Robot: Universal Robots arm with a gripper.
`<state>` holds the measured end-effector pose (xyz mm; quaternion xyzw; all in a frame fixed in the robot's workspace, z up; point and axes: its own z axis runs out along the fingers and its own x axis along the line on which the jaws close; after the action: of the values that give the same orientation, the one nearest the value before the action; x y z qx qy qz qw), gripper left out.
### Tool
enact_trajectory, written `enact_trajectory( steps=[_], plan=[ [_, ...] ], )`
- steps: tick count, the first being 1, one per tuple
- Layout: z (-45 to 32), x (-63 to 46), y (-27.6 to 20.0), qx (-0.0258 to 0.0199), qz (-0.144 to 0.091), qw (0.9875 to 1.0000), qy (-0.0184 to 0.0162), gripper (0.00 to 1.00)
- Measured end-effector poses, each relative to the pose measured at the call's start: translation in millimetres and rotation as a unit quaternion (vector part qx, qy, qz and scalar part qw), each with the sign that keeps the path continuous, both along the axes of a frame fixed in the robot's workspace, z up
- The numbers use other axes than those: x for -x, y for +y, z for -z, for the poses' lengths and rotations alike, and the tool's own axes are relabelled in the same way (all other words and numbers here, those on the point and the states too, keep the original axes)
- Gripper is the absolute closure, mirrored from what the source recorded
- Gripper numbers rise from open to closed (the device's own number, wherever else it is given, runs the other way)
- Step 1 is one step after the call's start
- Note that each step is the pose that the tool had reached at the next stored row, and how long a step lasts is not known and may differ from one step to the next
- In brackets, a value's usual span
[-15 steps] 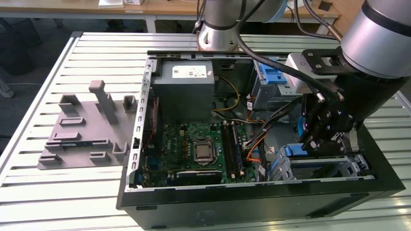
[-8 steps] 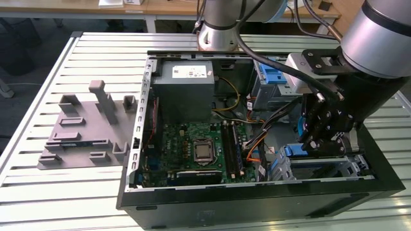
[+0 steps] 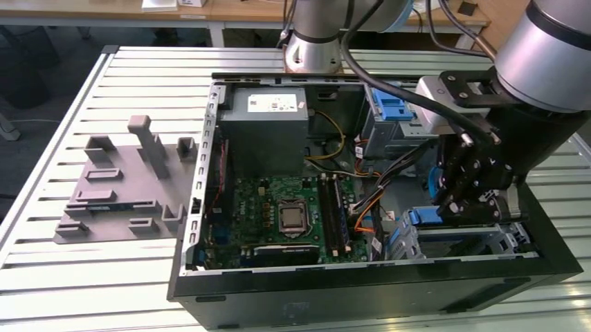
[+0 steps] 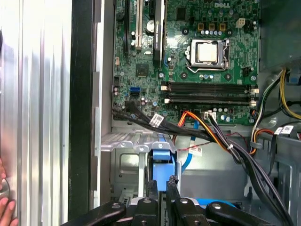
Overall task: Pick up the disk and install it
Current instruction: 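Insert the first disk wire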
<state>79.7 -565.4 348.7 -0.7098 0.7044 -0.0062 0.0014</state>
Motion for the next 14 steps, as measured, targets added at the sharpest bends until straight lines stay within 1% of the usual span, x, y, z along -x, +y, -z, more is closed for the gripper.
enact_trajectory(
  steps=[2,4,6,8,9,11,14],
  plan=[
    [-0.1,-3.5,0.0,0.0001,0.000,1.0000,0.0000,0.78],
    [-0.4,-3.8,0.0,0.0000,0.000,1.0000,0.0000,0.78],
    [-3.5,-3.8,0.0,0.0000,0.000,1.0000,0.0000,0.78],
    [-9.8,-3.8,0.1,0.0000,0.000,1.0000,0.0000,0.78],
    [-17.6,-4.1,1.1,-0.0001,0.000,1.0000,0.0000,0.78],
    [-17.6,-7.3,2.2,-0.0001,0.000,1.0000,0.0000,0.78],
    [-17.6,-15.0,3.5,-0.0002,0.000,1.0000,0.0002,0.78]
  ],
)
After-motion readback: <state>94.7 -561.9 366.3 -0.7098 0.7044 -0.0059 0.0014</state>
